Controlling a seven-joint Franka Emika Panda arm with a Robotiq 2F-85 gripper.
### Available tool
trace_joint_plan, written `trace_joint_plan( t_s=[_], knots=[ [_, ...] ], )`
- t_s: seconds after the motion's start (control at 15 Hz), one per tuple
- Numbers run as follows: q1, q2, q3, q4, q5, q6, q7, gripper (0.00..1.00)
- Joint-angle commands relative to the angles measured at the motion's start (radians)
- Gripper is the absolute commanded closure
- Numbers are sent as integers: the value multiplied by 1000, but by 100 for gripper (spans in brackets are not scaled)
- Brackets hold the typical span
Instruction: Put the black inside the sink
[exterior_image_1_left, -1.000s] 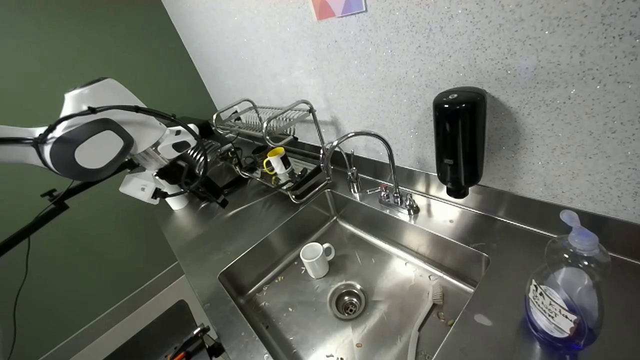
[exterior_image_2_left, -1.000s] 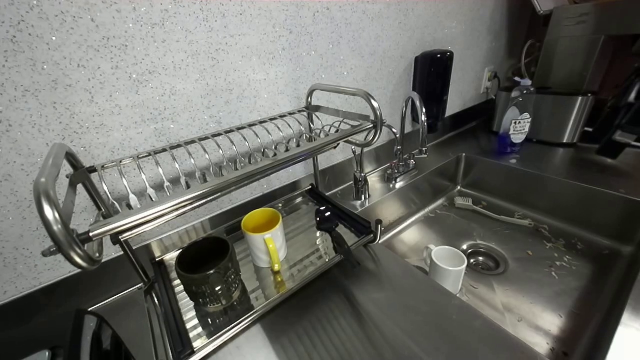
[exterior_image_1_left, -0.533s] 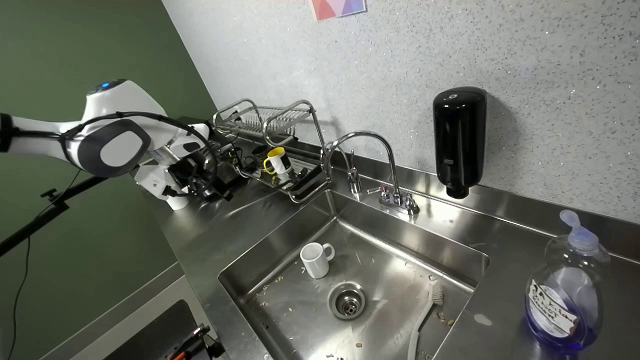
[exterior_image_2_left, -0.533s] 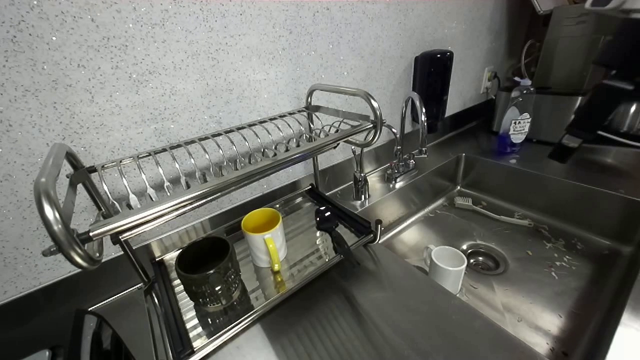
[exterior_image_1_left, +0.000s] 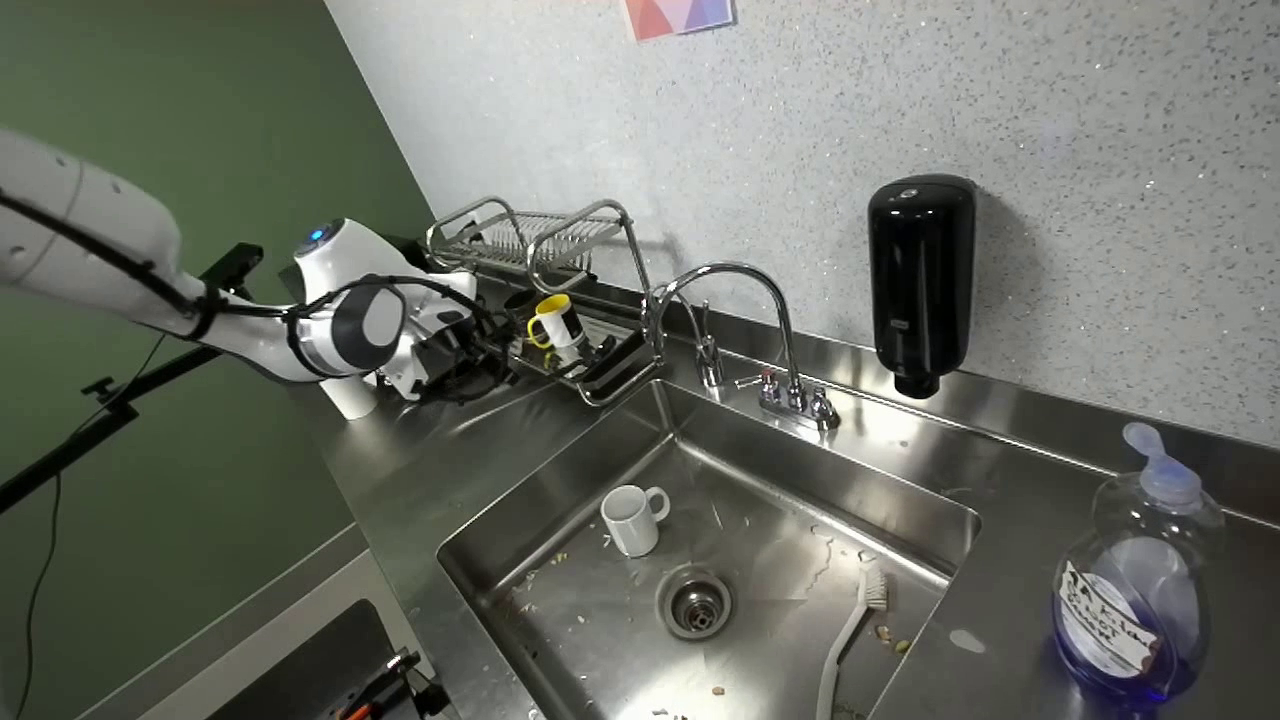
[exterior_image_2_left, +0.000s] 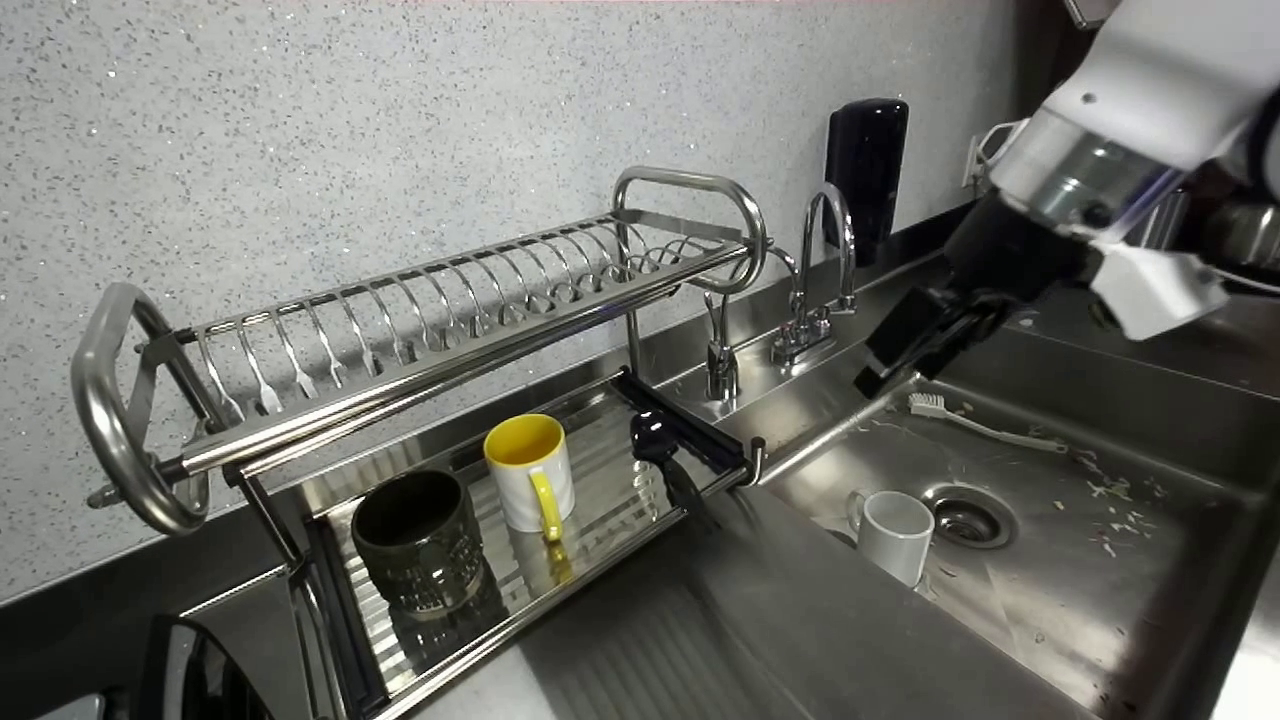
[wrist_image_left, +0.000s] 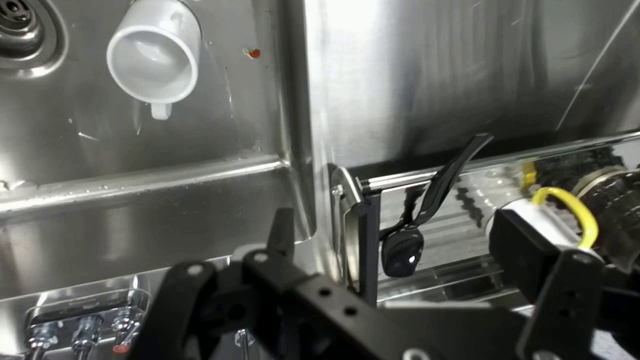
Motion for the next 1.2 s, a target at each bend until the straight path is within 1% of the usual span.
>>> trace_joint_plan(
  t_s=[0.0, 0.07, 0.13, 0.27, 0.47, 0.53, 0.6, 0.67, 0.8, 1.0, 1.13],
  knots=[
    [119, 223, -129, 237, -167, -42, 204, 0],
    [102, 252, -90, 263, -116, -81, 180, 0],
    [79, 158, -103, 148, -138, -18, 158, 0],
    [92, 238, -95, 221, -131, -34, 160, 0],
    [101, 267, -92, 251, -129, -38, 161, 0],
    [115, 283, -88, 262, -21, -25, 80, 0],
    [104, 312, -72, 301, -72, -45, 161, 0],
    [151, 323, -102, 314, 17, -49, 96, 0],
    [199, 360, -113, 361, 55, -77, 102, 0],
    [281, 419, -153, 437, 89, -104, 122, 0],
    [334, 454, -194, 484, 94, -112, 138, 0]
  ],
)
